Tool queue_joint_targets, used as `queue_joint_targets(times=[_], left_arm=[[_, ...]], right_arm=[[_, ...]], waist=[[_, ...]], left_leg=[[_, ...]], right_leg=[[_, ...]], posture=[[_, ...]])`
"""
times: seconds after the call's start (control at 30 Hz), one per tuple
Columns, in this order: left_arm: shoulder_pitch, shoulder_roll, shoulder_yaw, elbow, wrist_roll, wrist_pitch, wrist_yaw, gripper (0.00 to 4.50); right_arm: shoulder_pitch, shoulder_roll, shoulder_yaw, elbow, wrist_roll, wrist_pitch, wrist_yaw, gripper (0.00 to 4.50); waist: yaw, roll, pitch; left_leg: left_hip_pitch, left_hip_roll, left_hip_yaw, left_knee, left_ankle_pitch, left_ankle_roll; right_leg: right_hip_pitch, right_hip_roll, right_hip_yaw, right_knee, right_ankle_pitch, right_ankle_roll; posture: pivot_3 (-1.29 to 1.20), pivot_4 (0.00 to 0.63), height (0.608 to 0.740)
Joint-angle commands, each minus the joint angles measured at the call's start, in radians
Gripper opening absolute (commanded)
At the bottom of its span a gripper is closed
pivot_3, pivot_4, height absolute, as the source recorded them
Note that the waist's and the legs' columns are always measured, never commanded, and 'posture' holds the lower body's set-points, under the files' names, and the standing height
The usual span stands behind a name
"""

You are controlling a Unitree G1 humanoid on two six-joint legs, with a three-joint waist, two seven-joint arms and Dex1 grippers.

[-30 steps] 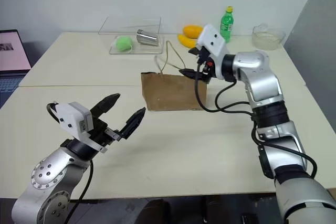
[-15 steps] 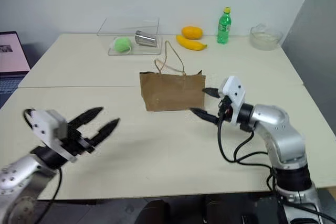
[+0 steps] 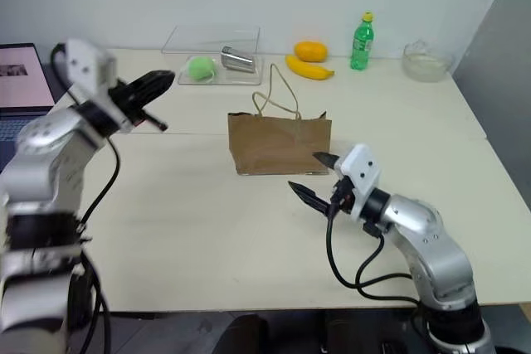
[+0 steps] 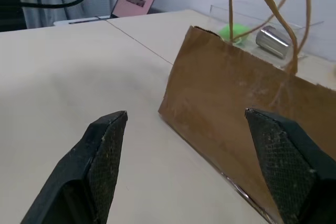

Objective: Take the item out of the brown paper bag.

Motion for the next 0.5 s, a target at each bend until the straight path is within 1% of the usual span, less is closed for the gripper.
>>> queue_joint_targets(times=[0.03, 0.13, 0.17, 0.23, 0.3, 0.33, 0.4, 0.5], left_arm=[[-0.157, -0.050, -0.074, 0.317, 0.116, -0.165, -0.073, 0.04], [-0.254, -0.085, -0.098, 0.519, 0.181, -0.271, -0.087, 0.04], [-0.285, -0.111, -0.112, 0.581, 0.203, -0.299, -0.100, 0.04], [-0.326, -0.145, -0.130, 0.666, 0.241, -0.336, -0.119, 0.04], [-0.345, -0.168, -0.151, 0.714, 0.280, -0.354, -0.145, 0.04], [-0.351, -0.175, -0.156, 0.725, 0.289, -0.358, -0.184, 0.04], [-0.358, -0.180, -0.154, 0.725, 0.282, -0.345, -0.321, 0.04], [-0.351, -0.168, -0.161, 0.702, 0.281, -0.333, -0.494, 0.04]], right_arm=[[0.013, -0.006, -0.032, -0.076, 0.023, 0.007, -0.037, 3.78], [0.021, -0.009, -0.040, -0.097, 0.033, 0.015, -0.053, 3.78], [0.027, -0.012, -0.053, -0.109, 0.041, 0.019, -0.058, 3.78], [0.036, -0.018, -0.070, -0.126, 0.051, 0.026, -0.068, 3.78], [0.051, -0.031, -0.083, -0.148, 0.059, 0.041, -0.081, 3.78], [0.059, -0.038, -0.089, -0.160, 0.065, 0.049, -0.087, 3.78], [0.076, -0.049, -0.100, -0.181, 0.075, 0.066, -0.095, 3.78], [0.092, -0.066, -0.111, -0.200, 0.094, 0.088, -0.101, 3.78]], waist=[[-0.003, 0.000, 0.000], [-0.015, 0.000, 0.000], [-0.018, 0.000, 0.000], [-0.017, -0.001, 0.000], [-0.014, -0.001, 0.000], [-0.013, -0.001, 0.000], [-0.015, -0.001, 0.000], [-0.016, -0.001, 0.000]], left_leg=[[0.000, 0.000, 0.001, 0.000, 0.000, 0.000], [-0.001, 0.000, 0.003, 0.000, 0.000, 0.000], [-0.001, 0.000, 0.004, 0.000, 0.000, 0.000], [-0.003, 0.001, 0.002, 0.000, 0.000, 0.000], [-0.004, 0.001, 0.001, 0.000, 0.000, 0.000], [-0.004, 0.001, 0.001, 0.000, 0.000, 0.000], [-0.004, 0.001, 0.001, 0.000, 0.000, 0.000], [-0.004, 0.001, 0.002, 0.000, 0.000, 0.000]], right_leg=[[0.000, 0.000, 0.000, 0.000, 0.000, 0.000], [-0.001, 0.000, 0.001, 0.000, 0.000, 0.000], [-0.002, 0.000, 0.001, 0.000, 0.000, 0.000], [-0.003, 0.000, 0.001, 0.000, 0.000, 0.000], [-0.003, 0.000, 0.000, 0.000, 0.000, 0.000], [-0.003, 0.000, 0.000, 0.000, 0.000, 0.000], [-0.003, 0.000, 0.000, 0.000, 0.000, 0.000], [-0.003, 0.000, 0.000, 0.000, 0.000, 0.000]], posture=[[0.00, 0.150, 0.740], [0.00, 0.150, 0.740], [0.00, 0.150, 0.740], [0.00, 0.150, 0.740], [0.00, 0.150, 0.740], [0.00, 0.150, 0.740], [0.00, 0.150, 0.740], [0.00, 0.150, 0.740]])
